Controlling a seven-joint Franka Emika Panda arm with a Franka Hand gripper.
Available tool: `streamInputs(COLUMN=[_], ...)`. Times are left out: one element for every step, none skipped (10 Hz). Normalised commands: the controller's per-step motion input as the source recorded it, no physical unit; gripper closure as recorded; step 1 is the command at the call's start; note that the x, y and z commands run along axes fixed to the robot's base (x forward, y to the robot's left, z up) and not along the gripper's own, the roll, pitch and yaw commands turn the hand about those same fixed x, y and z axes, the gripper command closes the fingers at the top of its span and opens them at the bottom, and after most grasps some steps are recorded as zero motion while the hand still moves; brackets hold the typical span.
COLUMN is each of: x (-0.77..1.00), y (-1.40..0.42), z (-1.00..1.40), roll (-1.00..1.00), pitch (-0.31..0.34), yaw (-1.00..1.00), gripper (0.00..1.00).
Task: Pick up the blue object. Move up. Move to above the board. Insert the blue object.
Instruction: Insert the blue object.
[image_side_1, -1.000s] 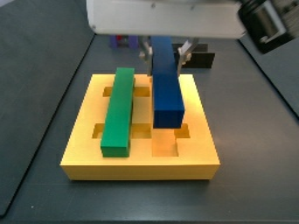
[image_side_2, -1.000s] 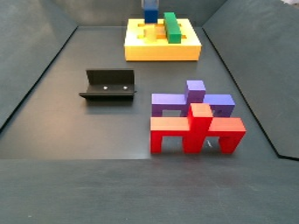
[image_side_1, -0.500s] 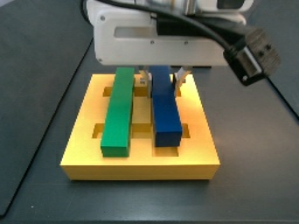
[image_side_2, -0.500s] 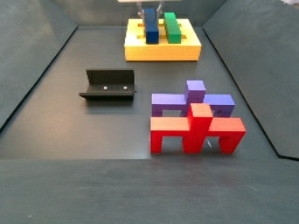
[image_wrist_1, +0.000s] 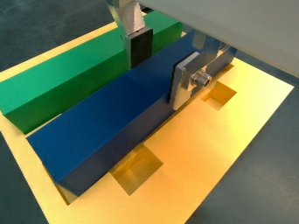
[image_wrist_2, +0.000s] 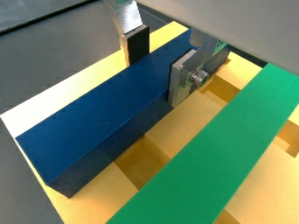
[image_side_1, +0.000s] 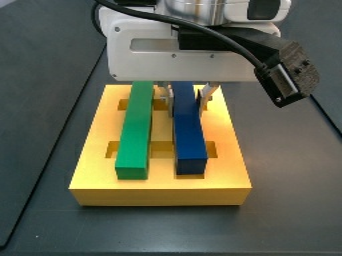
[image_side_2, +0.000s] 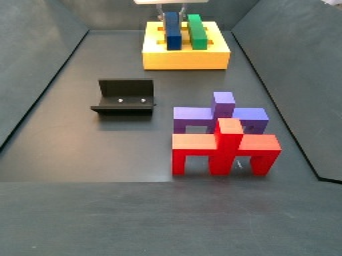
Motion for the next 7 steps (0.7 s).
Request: streamInputs(x=[0.0,0.0,0.0,0.0,-0.01,0.24,0.33], y=[-0.03,-0.27,-0.26,-0.11,0.0,0.11,0.07], z=[-0.13,-0.16,-0.17,-0.21,-0.35,-0.41,-0.37], roll=[0.04,0.06,0.08,0.05,0.0,0.0,0.02], pitch=[0.0,-0.01,-0.009,-0.019,-0.07,0.0,0.049], yaw=[-0.05,0.0,0.0,0.0,0.0,-0.11,-0.21], gripper=[1.0,1.0,1.0,1.0,1.0,1.0,1.0])
